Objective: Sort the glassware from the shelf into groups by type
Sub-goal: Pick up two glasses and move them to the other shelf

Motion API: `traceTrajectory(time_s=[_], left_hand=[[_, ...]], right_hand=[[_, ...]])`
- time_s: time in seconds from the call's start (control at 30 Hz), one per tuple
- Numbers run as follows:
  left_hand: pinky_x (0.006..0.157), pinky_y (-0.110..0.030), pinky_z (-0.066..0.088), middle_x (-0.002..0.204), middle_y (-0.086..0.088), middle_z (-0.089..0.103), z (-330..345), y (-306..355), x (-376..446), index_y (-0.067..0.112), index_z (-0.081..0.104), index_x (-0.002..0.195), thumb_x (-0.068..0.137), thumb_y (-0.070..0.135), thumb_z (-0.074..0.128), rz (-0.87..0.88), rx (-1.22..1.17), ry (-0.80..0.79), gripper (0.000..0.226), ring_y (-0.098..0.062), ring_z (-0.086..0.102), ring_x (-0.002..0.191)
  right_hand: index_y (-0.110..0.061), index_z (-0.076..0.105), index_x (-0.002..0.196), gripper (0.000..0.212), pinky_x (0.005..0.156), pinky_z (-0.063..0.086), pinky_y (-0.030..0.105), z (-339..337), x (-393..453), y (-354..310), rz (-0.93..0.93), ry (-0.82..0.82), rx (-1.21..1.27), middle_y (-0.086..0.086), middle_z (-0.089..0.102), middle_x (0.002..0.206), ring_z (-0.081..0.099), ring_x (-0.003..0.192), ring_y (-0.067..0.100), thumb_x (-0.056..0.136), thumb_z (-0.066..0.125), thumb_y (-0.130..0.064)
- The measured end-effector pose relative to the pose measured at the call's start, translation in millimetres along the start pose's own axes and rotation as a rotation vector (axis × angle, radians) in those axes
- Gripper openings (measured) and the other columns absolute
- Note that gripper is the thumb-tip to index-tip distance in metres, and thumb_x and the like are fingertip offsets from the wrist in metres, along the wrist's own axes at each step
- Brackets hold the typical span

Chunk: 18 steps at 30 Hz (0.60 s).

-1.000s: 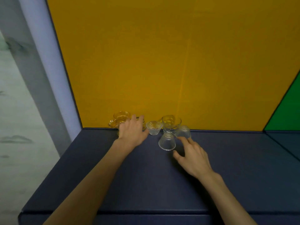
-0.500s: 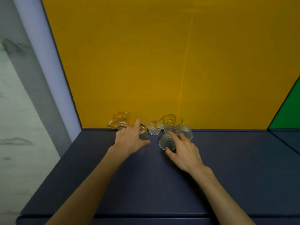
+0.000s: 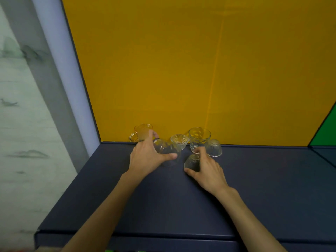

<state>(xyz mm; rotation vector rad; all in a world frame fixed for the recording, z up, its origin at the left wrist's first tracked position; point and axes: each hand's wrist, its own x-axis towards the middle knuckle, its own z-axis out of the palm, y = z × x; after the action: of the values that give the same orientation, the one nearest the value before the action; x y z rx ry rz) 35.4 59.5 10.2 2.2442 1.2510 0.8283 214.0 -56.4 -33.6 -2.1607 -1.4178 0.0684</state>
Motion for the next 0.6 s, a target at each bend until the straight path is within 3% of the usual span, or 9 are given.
traceTrajectory(time_s=[0.1,0.27,0.43,0.6], left_hand=[[0.087,-0.04,0.052,0.113,0.009,0.062,-6,-2,0,0.038,0.046,0.113,0.051,0.065,0.09,-0.07,-0.302,0.035,0.081,-0.018,0.058,0.108],[0.068,-0.015,0.049,0.115,0.01,0.064,-17,-1,-4,0.031,0.059,0.122,0.054,0.042,0.097,-0.123,-0.617,0.062,0.079,-0.002,0.061,0.102],[0.077,-0.025,0.056,0.103,0.01,0.073,-17,-5,-6,0.028,0.068,0.106,0.052,0.036,0.099,-0.117,-0.676,0.024,0.063,-0.01,0.069,0.099],[0.082,-0.032,0.06,0.107,0.007,0.072,-9,-2,-8,0.032,0.059,0.117,0.049,0.036,0.1,-0.11,-0.733,-0.016,0.079,-0.007,0.07,0.096]], right_hand=[[-0.025,0.036,0.129,0.08,0.084,0.048,0.038,-1,3,2,0.097,-0.035,0.071,0.005,0.062,0.124,0.06,0.114,0.031,0.07,0.082,-0.053],[-0.024,0.061,0.115,0.07,0.078,0.046,0.026,-8,4,6,0.171,-0.02,0.198,-0.008,0.066,0.105,0.061,0.103,0.015,0.055,0.093,-0.044],[-0.029,0.069,0.12,0.07,0.088,0.048,0.024,-15,-3,2,0.146,0.047,0.251,-0.006,0.069,0.114,0.062,0.108,0.013,0.054,0.091,-0.035],[-0.023,0.063,0.115,0.067,0.076,0.044,0.019,-31,-12,-6,0.183,0.074,0.273,-0.007,0.065,0.107,0.06,0.098,0.01,0.054,0.091,-0.028]])
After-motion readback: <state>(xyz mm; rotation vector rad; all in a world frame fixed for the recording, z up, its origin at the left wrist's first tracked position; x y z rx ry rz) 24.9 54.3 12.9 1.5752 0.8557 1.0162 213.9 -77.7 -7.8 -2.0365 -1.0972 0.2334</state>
